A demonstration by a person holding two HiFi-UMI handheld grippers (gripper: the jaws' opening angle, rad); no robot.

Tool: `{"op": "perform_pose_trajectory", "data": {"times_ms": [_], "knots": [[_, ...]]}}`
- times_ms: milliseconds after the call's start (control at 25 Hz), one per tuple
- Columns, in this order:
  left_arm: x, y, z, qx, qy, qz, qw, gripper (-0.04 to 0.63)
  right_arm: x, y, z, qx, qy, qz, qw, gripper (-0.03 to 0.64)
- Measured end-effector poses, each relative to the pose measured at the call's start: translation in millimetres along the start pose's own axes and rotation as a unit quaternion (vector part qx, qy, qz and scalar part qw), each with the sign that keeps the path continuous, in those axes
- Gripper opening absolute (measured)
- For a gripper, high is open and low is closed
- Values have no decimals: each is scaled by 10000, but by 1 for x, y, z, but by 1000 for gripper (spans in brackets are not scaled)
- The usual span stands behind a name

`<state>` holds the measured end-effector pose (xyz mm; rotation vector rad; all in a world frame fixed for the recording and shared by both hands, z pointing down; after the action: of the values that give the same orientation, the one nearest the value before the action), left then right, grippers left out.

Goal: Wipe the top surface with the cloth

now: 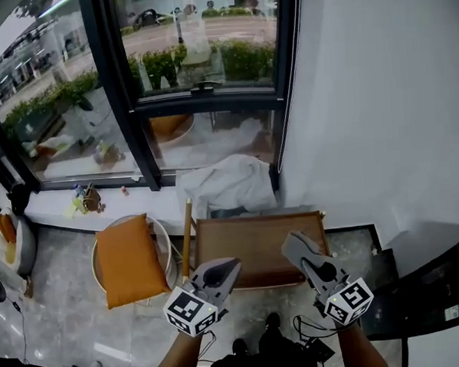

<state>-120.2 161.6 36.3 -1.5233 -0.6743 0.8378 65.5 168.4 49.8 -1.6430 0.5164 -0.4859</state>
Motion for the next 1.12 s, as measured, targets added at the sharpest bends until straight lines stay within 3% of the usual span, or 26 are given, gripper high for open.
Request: {"op": "perform_pose_trajectory", "data": {"times_ms": [200,360,600,880,1120], "knots": [[23,-13,23,128,-175,291,9993,11,-44,-14,14,-175,168,-20,9997,28],[48,-14,37,66,-279,258,9993,11,-64,-14,30,-160,283,26,9995,28],[93,-18,71,6,1,202,9998,11,-89,-15,73,85,473,-45,9988,28],[180,-46,99,131,303,502,9982,11,-126,-37,163,150,685,-267,9972,28],[247,-71,112,-111,239,714,9971,11,-151,-57,221,15,815,-421,9958,28]]}}
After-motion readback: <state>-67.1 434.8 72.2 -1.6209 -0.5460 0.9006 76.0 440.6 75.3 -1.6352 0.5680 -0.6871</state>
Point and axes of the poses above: the fingertips, and each gripper's own axes: z backward along the fingers, x to its right, y out of its top, the point moved 2 cm from there along z, backward along the fingers, and after that the axes turned 3 degrees about -y, right-handed, at the moved point
